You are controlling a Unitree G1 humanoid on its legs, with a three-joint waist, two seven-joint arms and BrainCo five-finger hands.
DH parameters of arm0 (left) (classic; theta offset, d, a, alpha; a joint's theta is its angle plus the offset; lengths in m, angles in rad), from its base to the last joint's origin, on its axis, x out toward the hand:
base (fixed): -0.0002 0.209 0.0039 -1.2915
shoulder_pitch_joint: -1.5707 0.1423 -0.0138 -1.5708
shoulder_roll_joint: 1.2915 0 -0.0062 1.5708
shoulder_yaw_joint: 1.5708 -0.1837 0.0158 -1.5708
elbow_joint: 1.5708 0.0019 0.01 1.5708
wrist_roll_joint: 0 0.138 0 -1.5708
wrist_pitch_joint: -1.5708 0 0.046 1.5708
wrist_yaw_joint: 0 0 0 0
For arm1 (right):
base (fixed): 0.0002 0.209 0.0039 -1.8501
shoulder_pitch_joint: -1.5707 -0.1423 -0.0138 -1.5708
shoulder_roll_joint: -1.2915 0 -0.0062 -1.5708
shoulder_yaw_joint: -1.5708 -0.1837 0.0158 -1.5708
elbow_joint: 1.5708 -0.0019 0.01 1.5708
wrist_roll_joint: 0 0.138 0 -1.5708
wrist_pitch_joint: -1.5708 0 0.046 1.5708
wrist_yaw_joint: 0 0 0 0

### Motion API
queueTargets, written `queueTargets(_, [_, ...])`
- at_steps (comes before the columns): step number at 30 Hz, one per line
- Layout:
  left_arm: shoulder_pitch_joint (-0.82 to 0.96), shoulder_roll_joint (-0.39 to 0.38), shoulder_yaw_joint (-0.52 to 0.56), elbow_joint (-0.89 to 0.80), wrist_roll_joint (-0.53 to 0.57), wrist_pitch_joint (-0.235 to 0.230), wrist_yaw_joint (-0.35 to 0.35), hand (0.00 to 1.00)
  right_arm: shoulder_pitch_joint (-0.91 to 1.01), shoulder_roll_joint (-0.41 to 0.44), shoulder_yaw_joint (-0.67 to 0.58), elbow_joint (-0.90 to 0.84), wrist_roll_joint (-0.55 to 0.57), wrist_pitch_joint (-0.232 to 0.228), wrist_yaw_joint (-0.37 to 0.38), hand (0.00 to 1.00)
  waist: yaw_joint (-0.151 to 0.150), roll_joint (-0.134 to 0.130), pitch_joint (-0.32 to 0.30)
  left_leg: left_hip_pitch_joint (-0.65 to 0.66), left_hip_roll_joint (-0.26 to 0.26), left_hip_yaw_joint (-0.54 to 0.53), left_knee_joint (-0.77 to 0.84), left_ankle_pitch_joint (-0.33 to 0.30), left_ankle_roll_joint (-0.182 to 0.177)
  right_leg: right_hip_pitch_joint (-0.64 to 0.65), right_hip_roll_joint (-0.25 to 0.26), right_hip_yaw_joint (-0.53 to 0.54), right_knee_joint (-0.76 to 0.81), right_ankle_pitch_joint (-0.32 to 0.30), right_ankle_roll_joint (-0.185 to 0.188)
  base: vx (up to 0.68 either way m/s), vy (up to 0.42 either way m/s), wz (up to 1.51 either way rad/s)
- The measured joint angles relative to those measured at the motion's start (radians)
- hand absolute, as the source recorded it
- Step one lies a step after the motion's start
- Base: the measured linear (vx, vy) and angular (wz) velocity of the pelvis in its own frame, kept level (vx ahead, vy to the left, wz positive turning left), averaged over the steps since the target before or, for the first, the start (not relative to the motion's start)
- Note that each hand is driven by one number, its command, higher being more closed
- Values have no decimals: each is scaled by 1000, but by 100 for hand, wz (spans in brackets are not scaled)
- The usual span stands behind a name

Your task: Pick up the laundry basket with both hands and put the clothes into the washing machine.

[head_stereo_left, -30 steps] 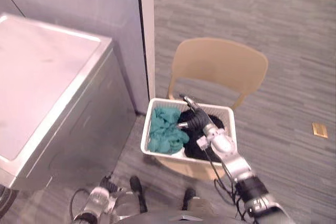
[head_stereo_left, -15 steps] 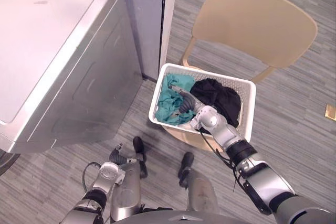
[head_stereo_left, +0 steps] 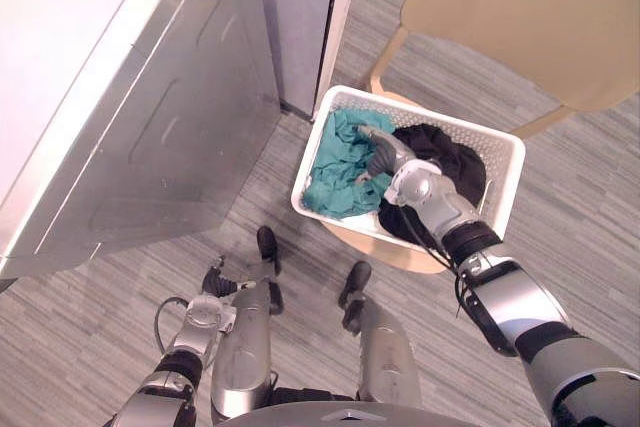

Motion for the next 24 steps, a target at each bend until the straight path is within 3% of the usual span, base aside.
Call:
queueTargets(4, [-13, -16, 0, -16, -20, -13, 12, 0, -31, -23, -10, 88, -70, 2, -26, 0, 30, 26, 15, -52, -1, -15, 7, 4, 2, -44, -2, -13, 13, -3, -4, 17, -15, 6])
queueTargets(6, [-13, -17, 1, -31, -21, -18, 23, 0, -39, -25, -9, 94, -92, 2, -29, 0, 31, 31, 19, -89, 0, -32, 18, 6, 3, -70, -3, -27, 21, -5, -6, 10, -18, 14])
queueTargets(14, [-31, -38, 43, -46, -75, -34, 43, 0, -60, -43, 55, 84, -196, 0, -75, 0, 41, 33, 20, -187, 12, -75, 56, -1, -9, -141, -10, -66, 70, -31, -21, 5, -32, 11])
queueTargets(15, [-34, -41, 44, -47, -78, -34, 44, 0, -64, -40, 57, 85, -196, 1, -84, 100, 40, 33, 20, -195, 14, -84, 56, 3, -13, -145, -9, -77, 75, -38, -24, -10, -44, 12])
queueTargets(24, [-43, -86, 85, -48, -97, -29, 49, 0, -31, 17, 1, 84, -144, 24, -155, 100, 36, 31, 18, -205, 27, -122, 53, 17, -30, -141, -3, -122, 109, -68, -39, 15, -68, 11])
